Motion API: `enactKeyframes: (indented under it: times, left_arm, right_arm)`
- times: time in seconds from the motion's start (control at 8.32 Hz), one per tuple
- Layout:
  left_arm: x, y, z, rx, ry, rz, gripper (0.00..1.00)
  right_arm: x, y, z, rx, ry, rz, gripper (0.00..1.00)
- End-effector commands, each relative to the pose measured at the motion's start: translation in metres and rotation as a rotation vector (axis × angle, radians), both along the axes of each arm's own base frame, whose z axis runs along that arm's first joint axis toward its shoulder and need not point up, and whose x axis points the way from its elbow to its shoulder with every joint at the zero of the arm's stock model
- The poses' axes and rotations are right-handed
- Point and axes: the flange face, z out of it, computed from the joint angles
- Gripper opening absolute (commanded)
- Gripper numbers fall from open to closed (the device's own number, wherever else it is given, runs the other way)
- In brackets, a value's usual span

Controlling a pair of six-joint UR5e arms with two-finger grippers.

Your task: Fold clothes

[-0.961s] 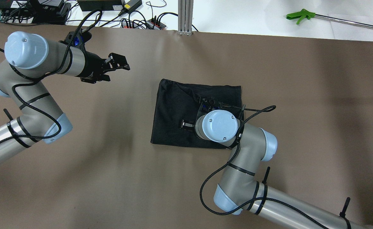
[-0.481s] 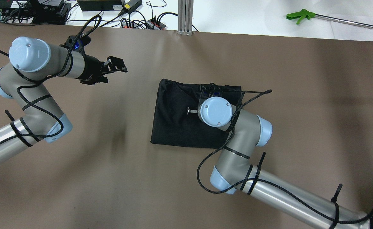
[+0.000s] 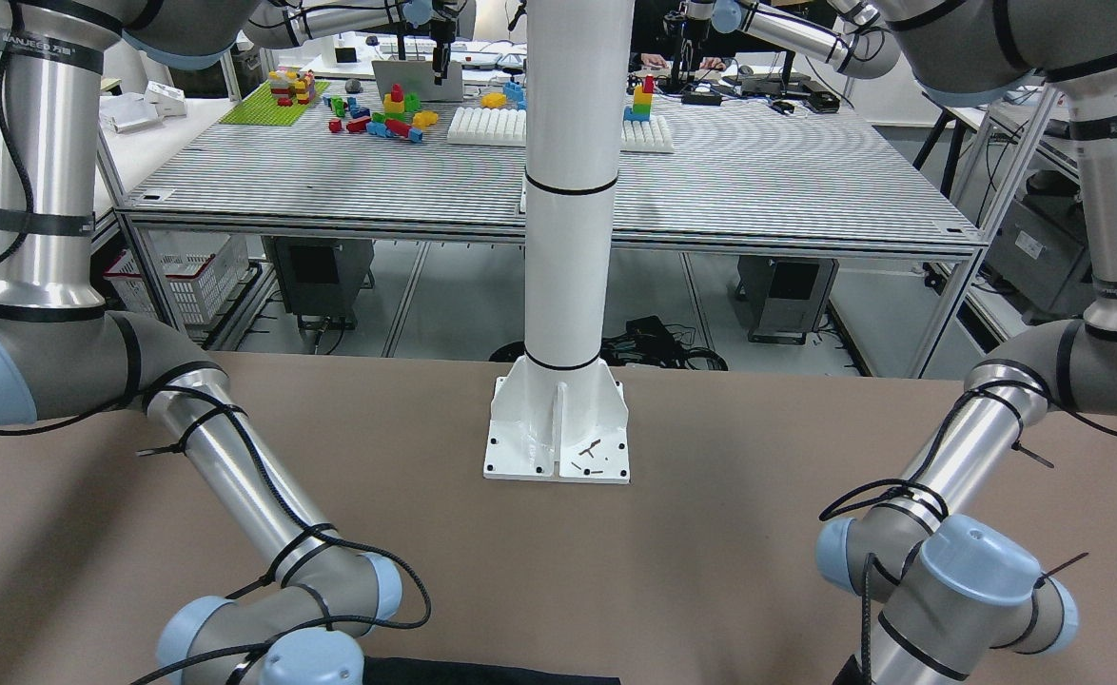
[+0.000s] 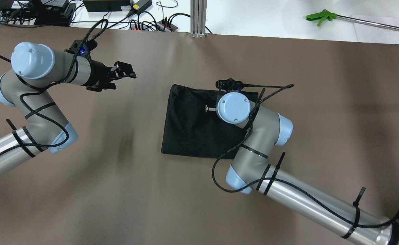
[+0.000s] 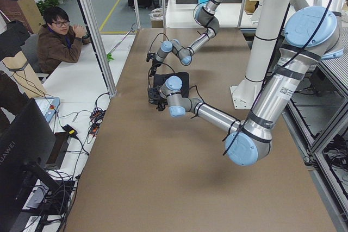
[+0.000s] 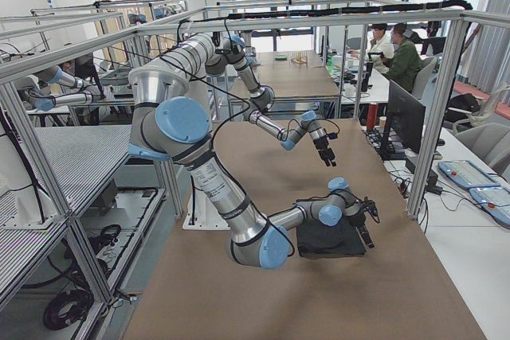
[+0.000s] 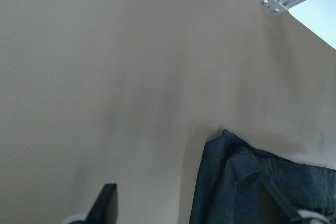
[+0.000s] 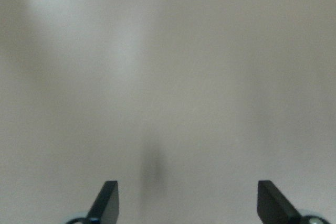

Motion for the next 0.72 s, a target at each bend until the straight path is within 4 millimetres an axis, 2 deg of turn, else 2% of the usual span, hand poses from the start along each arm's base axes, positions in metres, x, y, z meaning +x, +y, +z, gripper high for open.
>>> enactKeyframes:
  times: [0.0, 0.12, 0.24, 0.36, 0.48, 0.6]
  left_arm:
    - [-0.006, -0.002, -0.003, 0.022, 0.008, 0.001, 0.94]
    - [-0.016, -0.008, -0.004, 0.021, 0.007, -0.012, 0.94]
    - [-0.041, -0.023, -0.002, 0.015, 0.000, -0.034, 0.94]
    - [-0.084, -0.040, 0.014, 0.027, -0.028, -0.045, 0.94]
    - [-0.126, -0.047, 0.047, 0.079, -0.123, -0.032, 0.94]
    - [-0.141, -0.045, 0.078, 0.134, -0.214, -0.018, 0.94]
  right_arm:
    - [0.073, -0.048, 0.005, 0.028, 0.029, -0.034, 0.94]
    - [0.083, -0.051, 0.001, 0.033, 0.019, -0.051, 0.94]
    - [0.102, -0.054, 0.002, 0.037, 0.011, -0.084, 0.94]
    - [0.129, -0.054, 0.017, 0.028, 0.024, -0.136, 0.94]
    - [0.168, -0.056, 0.030, 0.024, 0.055, -0.205, 0.94]
    - [0.210, -0.045, 0.068, 0.033, 0.104, -0.278, 0.94]
